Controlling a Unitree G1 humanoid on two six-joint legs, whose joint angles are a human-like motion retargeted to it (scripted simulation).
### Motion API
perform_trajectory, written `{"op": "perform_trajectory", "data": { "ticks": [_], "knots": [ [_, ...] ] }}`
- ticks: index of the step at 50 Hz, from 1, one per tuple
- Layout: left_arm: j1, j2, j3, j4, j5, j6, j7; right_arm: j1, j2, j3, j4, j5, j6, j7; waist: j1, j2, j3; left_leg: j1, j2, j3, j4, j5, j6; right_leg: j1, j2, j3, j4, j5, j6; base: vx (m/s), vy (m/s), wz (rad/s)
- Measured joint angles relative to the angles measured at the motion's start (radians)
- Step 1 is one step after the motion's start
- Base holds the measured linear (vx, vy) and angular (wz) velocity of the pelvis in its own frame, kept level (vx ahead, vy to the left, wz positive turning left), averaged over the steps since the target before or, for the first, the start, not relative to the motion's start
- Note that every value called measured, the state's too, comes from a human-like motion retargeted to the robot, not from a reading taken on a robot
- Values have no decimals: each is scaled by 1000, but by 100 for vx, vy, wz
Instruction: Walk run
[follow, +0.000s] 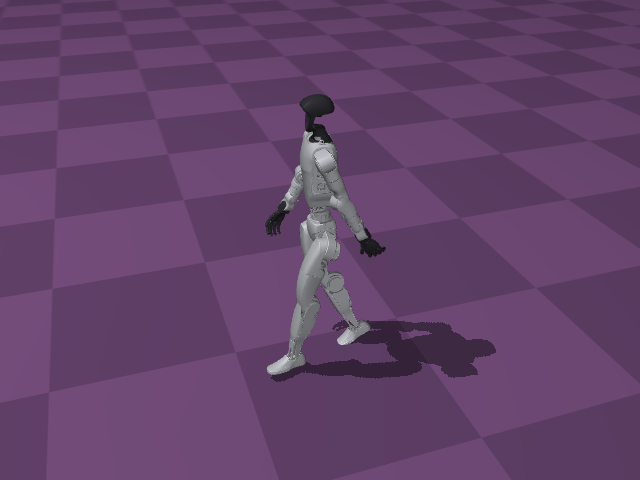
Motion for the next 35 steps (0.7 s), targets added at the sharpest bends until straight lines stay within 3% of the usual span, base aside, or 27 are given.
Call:
{"op": "perform_trajectory", "data": {
  "ticks": [2, 4, 7, 11, 16, 22, 26, 28, 30, 32, 35],
  "knots": [
    [-20, 10, 1, 0, -22, 10, 8, 50, 8, -9, 57, 0, -10, -4, -18, -7, -19, 18, -27, -70, 16, -44, 22, -11, -21, -27, 77, 172, 47, 94, 8, 30],
    [-68, 27, -10, 0, -48, 24, 42, 93, 6, -13, 147, 41, -17, -14, -27, 25, -22, 58, 12, -23, 22, -75, 14, -44, -9, -65, 193, 332, 77, 82, 5, 62],
    [-168, 55, -28, -1, -90, 36, 121, 148, -13, -20, 305, 95, -25, 39, -38, 69, -22, 120, 42, -61, 29, -138, 19, -134, 7, -143, 415, 460, 90, 79, -1, 44],
    [-347, 95, -51, -69, -134, 40, 125, 243, -36, -55, 402, 50, 41, 195, -31, 89, -4, 190, 46, -85, 33, -196, 15, -279, 14, -126, 597, 281, 105, 70, -2, 31],
    [-520, 119, -66, -249, -175, -33, 133, 398, -41, -74, 402, -22, 65, 353, -114, 94, 7, 266, 19, -155, 25, -243, 5, -438, -13, -82, 493, 90, 168, 66, -12, 102],
    [-641, 159, -94, -427, -223, -129, 121, 507, -47, -130, 402, -35, 89, 402, -187, 68, 10, 381, -39, -196, 11, -313, -8, -535, -180, -122, 70, 63, 179, 70, -22, 46],
    [-661, 177, -109, -471, -230, -159, 99, 517, -49, -160, 402, 24, 94, 411, -192, 96, 14, 446, -8, -184, 15, -358, -39, -584, -164, -101, -179, 39, 160, 73, -31, -5],
    [-656, 177, -118, -459, -224, -166, 94, 508, -48, -167, 402, 52, 92, 410, -194, 108, 11, 470, 8, -179, 31, -368, -61, -583, -165, -141, -197, 46, 135, 74, -38, 2],
    [-639, 171, -119, -425, -204, -167, 88, 486, -46, -169, 402, 66, 86, 396, -206, 106, -6, 487, 8, -183, 51, -348, -87, -590, -174, -145, -114, 55, 85, 78, -44, 45],
    [-599, 155, -124, -371, -168, -158, 83, 463, -45, -175, 402, 63, 64, 356, -247, 113, -24, 499, 21, -220, 84, -274, -125, -572, -200, -229, -85, 127, 118, 87, -54, 82],
    [-512, 142, -140, -272, -81, -122, 71, 405, -48, -155, 402, 56, 26, 268, -256, 135, -43, 498, 73, -205, 165, -55, -187, -521, -171, -195, -53, 88, 68, 76, -53, 4]
  ]
}}
